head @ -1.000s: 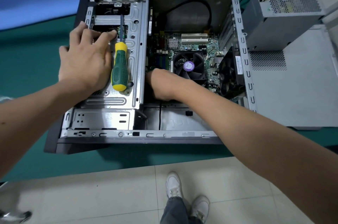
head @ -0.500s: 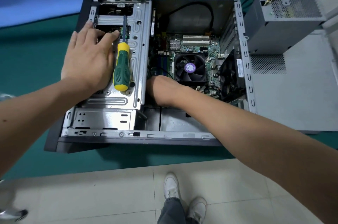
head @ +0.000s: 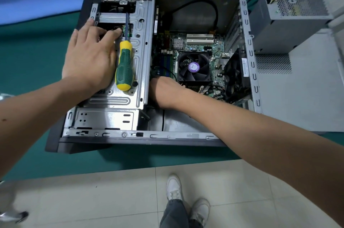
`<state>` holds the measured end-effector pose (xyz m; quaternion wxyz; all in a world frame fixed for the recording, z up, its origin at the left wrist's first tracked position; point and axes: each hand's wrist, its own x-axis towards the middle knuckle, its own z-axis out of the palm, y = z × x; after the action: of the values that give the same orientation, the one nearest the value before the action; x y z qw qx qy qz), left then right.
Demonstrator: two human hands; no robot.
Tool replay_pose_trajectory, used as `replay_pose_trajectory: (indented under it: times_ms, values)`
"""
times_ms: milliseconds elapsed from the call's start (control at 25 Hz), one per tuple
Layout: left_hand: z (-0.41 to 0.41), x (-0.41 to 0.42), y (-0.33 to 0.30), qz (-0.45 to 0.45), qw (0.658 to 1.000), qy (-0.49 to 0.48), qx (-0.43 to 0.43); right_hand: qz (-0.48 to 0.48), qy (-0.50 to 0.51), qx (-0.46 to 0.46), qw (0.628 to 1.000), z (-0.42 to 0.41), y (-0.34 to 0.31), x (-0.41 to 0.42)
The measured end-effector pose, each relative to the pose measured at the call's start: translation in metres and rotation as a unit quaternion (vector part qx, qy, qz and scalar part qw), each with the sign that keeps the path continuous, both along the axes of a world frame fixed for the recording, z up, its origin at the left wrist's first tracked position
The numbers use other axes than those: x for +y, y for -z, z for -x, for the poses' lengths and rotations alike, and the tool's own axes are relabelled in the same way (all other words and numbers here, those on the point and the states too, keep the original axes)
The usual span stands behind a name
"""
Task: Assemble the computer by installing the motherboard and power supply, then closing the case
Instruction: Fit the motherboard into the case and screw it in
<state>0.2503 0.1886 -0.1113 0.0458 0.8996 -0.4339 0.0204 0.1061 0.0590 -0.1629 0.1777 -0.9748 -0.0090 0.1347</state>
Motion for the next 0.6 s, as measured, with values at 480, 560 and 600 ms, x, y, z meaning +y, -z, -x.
replay_pose_trajectory:
  times_ms: [480,560,600]
  values:
    - [-0.0009,0.0008,-0.0013,0.001,1.000,0.002,0.001,0.029,-0.011,0.015,0.999,-0.0020,-0.0014,0.0005]
    - [-0.0013,0.0008,-0.0012,0.004,1.000,0.001,0.002,0.030,-0.005,0.005,1.000,-0.0027,0.0002,0.0030]
    - [-0.0014,0.0010,-0.0008,0.005,1.000,0.000,0.002,0.039,-0.006,0.000,0.999,-0.0030,0.0007,0.0043]
